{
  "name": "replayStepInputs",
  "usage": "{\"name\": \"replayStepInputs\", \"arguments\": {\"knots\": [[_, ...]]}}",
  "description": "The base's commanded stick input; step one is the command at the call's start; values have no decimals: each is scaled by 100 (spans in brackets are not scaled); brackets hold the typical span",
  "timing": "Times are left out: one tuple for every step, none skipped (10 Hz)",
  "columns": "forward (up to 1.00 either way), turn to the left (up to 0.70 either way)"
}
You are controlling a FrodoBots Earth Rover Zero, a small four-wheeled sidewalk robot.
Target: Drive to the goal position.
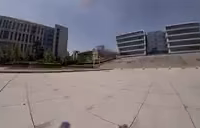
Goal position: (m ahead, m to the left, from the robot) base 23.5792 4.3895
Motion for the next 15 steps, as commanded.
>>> {"name": "replayStepInputs", "arguments": {"knots": [[70,-14],[70,-14],[70,-14],[70,-14],[70,-13],[70,-13],[70,-13],[70,-14],[70,-14],[70,-14],[70,-14],[70,-14],[70,-14],[70,-14],[70,-14]]}}
